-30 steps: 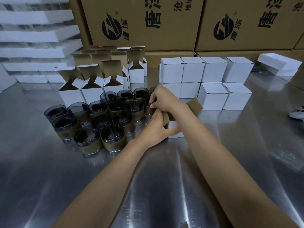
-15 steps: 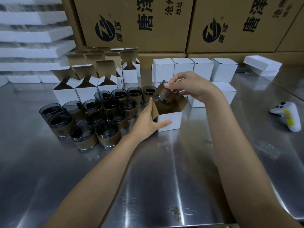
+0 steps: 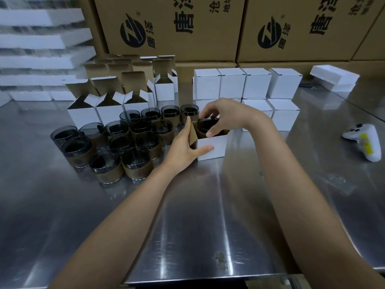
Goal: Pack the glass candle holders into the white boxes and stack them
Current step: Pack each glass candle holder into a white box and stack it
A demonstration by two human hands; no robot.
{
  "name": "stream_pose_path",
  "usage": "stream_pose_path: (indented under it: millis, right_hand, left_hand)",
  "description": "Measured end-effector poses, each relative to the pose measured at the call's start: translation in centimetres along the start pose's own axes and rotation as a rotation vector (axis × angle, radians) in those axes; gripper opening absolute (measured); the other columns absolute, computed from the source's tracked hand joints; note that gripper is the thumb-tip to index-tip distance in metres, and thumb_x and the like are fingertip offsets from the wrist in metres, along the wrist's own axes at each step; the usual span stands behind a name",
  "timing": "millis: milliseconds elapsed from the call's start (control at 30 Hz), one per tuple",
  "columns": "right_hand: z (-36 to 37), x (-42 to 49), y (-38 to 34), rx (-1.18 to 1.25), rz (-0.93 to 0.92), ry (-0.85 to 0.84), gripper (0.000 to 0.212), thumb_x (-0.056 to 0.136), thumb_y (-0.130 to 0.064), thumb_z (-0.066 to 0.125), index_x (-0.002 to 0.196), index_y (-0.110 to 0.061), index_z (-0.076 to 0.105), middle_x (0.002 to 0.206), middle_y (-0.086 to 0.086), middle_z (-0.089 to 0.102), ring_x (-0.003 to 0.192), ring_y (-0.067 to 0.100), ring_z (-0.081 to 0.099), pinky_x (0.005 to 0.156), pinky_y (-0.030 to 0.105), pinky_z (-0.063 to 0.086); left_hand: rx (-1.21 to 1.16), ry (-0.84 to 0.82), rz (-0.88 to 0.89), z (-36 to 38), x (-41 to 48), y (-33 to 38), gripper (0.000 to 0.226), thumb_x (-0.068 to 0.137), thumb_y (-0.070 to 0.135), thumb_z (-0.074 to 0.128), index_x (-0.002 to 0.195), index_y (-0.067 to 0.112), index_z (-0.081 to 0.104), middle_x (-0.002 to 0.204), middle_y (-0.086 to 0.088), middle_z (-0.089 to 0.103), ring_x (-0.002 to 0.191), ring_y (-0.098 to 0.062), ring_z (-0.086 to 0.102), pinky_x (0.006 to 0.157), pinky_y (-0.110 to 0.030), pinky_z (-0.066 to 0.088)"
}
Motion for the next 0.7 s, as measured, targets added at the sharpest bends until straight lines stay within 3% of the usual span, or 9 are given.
stream_pose_path:
  millis: [167,333,433,500,567,633,700]
  right_hand:
    - [0.9,0.0,0.7,-0.018,0.032,-0.102,0.035,0.084,-0.021,0.076,0.116,-0.026,0.064,0.096,-0.018,0.056,0.090,0.005,0.056,0.072,0.019,0.046]
    - [1.6,-0.2,0.7,-0.064,0.007,-0.186,0.031,0.093,-0.021,0.065,0.123,-0.014,0.065,0.132,0.000,0.052,0.114,0.014,0.052,0.089,0.025,0.038]
    - [1.4,-0.4,0.6,-0.092,0.019,-0.197,0.028,0.094,-0.020,0.063,0.122,-0.015,0.065,0.134,-0.003,0.051,0.112,0.010,0.049,0.097,0.028,0.039]
    - [0.1,-0.4,0.8,-0.029,0.006,-0.073,0.023,0.094,-0.018,0.062,0.117,-0.022,0.066,0.122,-0.004,0.060,0.111,0.011,0.053,0.095,0.029,0.042]
    - [-2.4,-0.4,1.6,0.122,-0.012,0.177,0.022,0.097,-0.018,0.057,0.114,-0.027,0.066,0.117,-0.007,0.062,0.111,0.009,0.055,0.090,0.023,0.042]
    - [-4.4,-0.8,3.4,0.373,-0.022,0.454,0.024,0.101,-0.015,0.047,0.112,-0.025,0.066,0.116,-0.006,0.064,0.109,0.009,0.058,0.084,0.016,0.042]
    - [-3.9,-1.5,6.4,0.706,-0.003,0.662,0.027,0.104,-0.013,0.039,0.114,-0.019,0.063,0.114,-0.001,0.063,0.102,0.014,0.061,0.084,0.019,0.044]
  left_hand:
    - [0.010,-0.006,0.002,0.1,0.0,0.0,0.113,0.077,0.046,0.077,0.155,0.023,-0.001,0.157,0.008,0.026,0.128,0.007,0.023,0.103,-0.013,0.021]
    - [0.003,-0.015,0.002,0.2,0.0,-0.1,0.113,0.077,0.048,0.077,0.155,0.023,-0.001,0.157,0.009,0.025,0.128,0.008,0.022,0.103,-0.011,0.020]
    - [-0.002,-0.021,0.002,0.2,0.0,-0.2,0.115,0.076,0.050,0.076,0.155,0.024,-0.003,0.157,0.009,0.025,0.135,0.003,0.023,0.105,-0.014,0.021]
    - [-0.011,-0.036,-0.003,0.3,0.1,-0.3,0.116,0.075,0.052,0.075,0.155,0.026,-0.004,0.158,0.008,0.025,0.141,-0.005,0.024,0.111,-0.020,0.022]
    - [-0.027,-0.034,-0.001,0.2,0.1,-0.3,0.113,0.075,0.052,0.074,0.155,0.028,-0.003,0.157,0.007,0.028,0.142,-0.010,0.027,0.117,-0.029,0.024]
    - [-0.049,-0.013,0.001,-0.1,0.1,-0.3,0.104,0.080,0.044,0.074,0.155,0.030,0.004,0.154,0.008,0.031,0.140,-0.010,0.031,0.118,-0.034,0.026]
    - [-0.075,-0.003,-0.005,-0.2,0.2,-0.4,0.098,0.082,0.037,0.075,0.155,0.031,0.009,0.151,0.010,0.034,0.138,-0.010,0.035,0.116,-0.032,0.029]
Point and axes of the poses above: each hand's wrist, its own x-axis towards the middle knuckle, its own z-axis out of the palm, y = z × x, the point moved 9 cm from there along x, towards the middle knuckle
